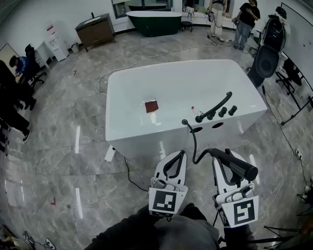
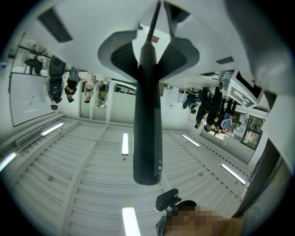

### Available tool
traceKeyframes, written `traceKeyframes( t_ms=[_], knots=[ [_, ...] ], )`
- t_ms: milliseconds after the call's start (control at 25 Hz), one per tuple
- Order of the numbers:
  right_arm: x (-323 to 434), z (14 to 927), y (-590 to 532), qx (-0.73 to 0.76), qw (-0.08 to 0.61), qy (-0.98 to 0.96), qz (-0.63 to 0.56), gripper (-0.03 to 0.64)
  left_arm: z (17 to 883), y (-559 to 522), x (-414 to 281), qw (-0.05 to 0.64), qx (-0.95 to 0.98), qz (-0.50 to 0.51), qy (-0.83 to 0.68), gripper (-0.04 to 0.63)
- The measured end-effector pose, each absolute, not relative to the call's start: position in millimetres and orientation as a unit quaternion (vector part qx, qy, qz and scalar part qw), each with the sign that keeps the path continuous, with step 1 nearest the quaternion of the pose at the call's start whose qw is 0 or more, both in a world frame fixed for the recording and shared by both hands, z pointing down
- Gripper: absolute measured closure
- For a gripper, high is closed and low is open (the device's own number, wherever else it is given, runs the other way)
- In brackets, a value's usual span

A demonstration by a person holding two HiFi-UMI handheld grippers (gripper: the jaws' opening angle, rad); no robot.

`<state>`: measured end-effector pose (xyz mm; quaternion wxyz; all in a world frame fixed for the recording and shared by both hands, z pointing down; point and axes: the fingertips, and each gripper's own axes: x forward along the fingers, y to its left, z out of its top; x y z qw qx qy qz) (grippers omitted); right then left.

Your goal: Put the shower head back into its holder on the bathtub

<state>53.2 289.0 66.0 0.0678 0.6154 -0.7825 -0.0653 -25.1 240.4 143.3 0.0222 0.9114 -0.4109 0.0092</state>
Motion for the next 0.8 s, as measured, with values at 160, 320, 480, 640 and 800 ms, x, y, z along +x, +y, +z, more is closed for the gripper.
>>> traceKeyframes(
  t_ms=[160,320,480,640,800],
  knots=[
    [57,51,279,0.613,0.056,-0.784,-0.079,0.477,143,229,-20,0.026,0.912,0.012,-0.409,0.592],
    [65,53,270,0.610,0.052,-0.787,-0.083,0.477,152,214,-13,0.024,0.911,0.024,-0.411,0.592],
    [81,48,258,0.605,0.040,-0.791,-0.080,0.477,151,198,6,0.015,0.910,0.031,-0.413,0.592],
    [99,38,246,0.591,0.024,-0.803,-0.073,0.477,152,182,29,0.017,0.907,0.038,-0.420,0.592],
    [108,36,233,0.576,0.017,-0.815,-0.060,0.477,152,165,36,0.020,0.899,0.042,-0.436,0.592]
  ],
)
